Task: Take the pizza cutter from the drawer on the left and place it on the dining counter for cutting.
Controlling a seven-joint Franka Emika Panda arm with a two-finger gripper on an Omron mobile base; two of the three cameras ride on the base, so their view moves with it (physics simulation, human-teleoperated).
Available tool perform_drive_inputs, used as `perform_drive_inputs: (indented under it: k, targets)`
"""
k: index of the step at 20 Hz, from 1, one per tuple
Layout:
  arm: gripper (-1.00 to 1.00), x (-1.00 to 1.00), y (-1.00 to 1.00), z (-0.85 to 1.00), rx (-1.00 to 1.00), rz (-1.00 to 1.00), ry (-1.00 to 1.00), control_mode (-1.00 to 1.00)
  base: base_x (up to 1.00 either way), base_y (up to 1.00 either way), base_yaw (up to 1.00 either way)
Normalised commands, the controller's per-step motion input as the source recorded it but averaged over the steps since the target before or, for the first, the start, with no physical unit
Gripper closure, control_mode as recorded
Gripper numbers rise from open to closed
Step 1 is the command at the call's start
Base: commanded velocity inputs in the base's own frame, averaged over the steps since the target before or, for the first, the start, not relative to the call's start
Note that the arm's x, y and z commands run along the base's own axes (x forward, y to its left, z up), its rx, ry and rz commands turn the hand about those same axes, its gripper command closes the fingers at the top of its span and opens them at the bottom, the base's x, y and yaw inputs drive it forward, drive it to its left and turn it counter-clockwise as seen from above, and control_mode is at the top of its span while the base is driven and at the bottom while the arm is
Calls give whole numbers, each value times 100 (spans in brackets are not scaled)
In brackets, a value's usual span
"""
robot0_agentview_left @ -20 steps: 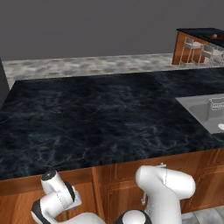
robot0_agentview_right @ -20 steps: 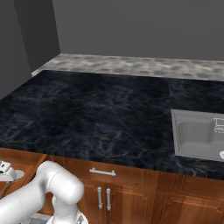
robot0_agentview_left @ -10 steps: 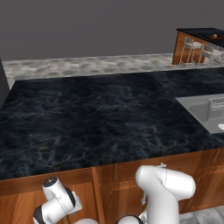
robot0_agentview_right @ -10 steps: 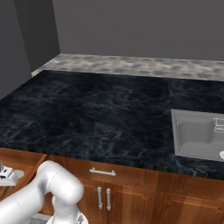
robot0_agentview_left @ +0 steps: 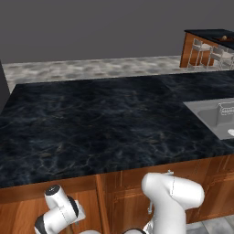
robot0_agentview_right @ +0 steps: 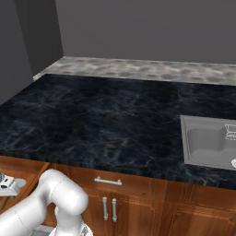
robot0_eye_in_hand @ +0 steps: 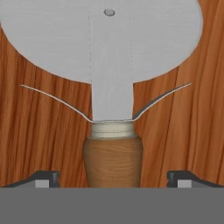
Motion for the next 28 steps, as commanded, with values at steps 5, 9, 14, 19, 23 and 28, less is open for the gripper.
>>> perform_drive_inputs:
  k: [5, 9, 14, 19, 23, 28]
  targets:
    - [-100, 0, 0, 0, 0, 0, 0, -100, 0, 0, 0]
    - [100, 0, 0, 0, 0, 0, 0, -100, 0, 0, 0]
    - [100, 0, 0, 0, 0, 0, 0, -100, 0, 0, 0]
    - [100, 0, 0, 0, 0, 0, 0, -100, 0, 0, 0]
    - [100, 0, 0, 0, 0, 0, 0, -100, 0, 0, 0]
    - [100, -16, -3, 11, 0, 0, -1, -100, 0, 0, 0]
